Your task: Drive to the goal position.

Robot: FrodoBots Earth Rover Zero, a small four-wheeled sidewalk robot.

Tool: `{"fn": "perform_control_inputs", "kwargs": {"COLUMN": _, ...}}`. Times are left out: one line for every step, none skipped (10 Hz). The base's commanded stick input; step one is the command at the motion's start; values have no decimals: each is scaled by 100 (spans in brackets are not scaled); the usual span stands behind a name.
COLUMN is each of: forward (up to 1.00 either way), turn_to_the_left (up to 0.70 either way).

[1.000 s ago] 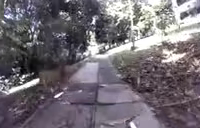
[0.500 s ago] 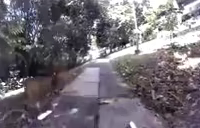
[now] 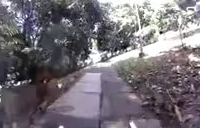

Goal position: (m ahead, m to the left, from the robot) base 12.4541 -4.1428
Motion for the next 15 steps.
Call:
{"fn": "perform_control_inputs", "kwargs": {"forward": 100, "turn_to_the_left": -35}}
{"fn": "perform_control_inputs", "kwargs": {"forward": 100, "turn_to_the_left": -33}}
{"fn": "perform_control_inputs", "kwargs": {"forward": 100, "turn_to_the_left": -17}}
{"fn": "perform_control_inputs", "kwargs": {"forward": 99, "turn_to_the_left": 0}}
{"fn": "perform_control_inputs", "kwargs": {"forward": 95, "turn_to_the_left": 0}}
{"fn": "perform_control_inputs", "kwargs": {"forward": 95, "turn_to_the_left": 0}}
{"fn": "perform_control_inputs", "kwargs": {"forward": 95, "turn_to_the_left": 0}}
{"fn": "perform_control_inputs", "kwargs": {"forward": 95, "turn_to_the_left": 0}}
{"fn": "perform_control_inputs", "kwargs": {"forward": 95, "turn_to_the_left": 0}}
{"fn": "perform_control_inputs", "kwargs": {"forward": 96, "turn_to_the_left": 0}}
{"fn": "perform_control_inputs", "kwargs": {"forward": 96, "turn_to_the_left": 0}}
{"fn": "perform_control_inputs", "kwargs": {"forward": 96, "turn_to_the_left": 0}}
{"fn": "perform_control_inputs", "kwargs": {"forward": 96, "turn_to_the_left": 0}}
{"fn": "perform_control_inputs", "kwargs": {"forward": 96, "turn_to_the_left": 0}}
{"fn": "perform_control_inputs", "kwargs": {"forward": 96, "turn_to_the_left": 0}}
